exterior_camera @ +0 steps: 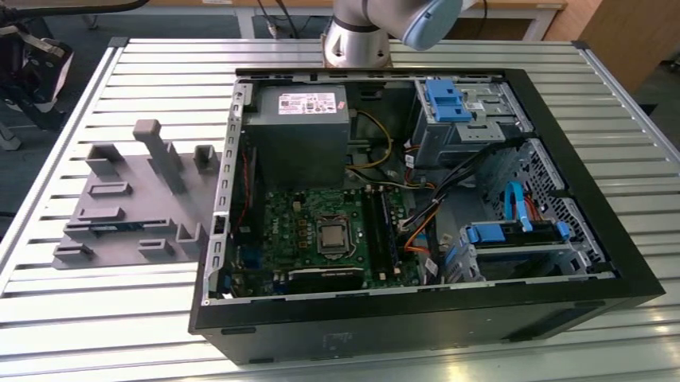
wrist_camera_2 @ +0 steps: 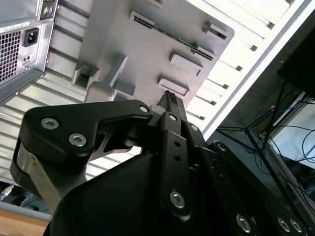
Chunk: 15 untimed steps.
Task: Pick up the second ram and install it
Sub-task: 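Pick up the second ram and move it above second insertion slot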
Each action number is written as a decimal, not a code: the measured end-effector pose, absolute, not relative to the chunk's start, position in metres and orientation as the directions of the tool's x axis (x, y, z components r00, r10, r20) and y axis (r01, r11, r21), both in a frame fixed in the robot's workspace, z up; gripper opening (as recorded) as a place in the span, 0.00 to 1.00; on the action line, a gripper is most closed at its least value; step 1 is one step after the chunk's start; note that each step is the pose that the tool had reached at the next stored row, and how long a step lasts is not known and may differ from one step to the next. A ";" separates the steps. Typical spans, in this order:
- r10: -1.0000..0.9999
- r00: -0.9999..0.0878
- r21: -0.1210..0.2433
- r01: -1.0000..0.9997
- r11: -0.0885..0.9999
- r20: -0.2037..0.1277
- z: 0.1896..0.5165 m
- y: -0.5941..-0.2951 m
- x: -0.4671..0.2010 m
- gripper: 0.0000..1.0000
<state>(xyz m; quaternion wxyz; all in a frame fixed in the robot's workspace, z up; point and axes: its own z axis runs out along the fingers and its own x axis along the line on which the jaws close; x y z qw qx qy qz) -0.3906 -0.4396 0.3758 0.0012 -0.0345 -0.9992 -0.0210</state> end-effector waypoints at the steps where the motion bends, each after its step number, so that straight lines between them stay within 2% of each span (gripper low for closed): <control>1: 0.069 -0.998 0.042 0.069 0.997 0.004 0.376 -0.440 -0.391 0.11; 15: -0.015 -1.000 0.042 -0.015 0.999 0.004 0.376 -0.440 -0.391 0.11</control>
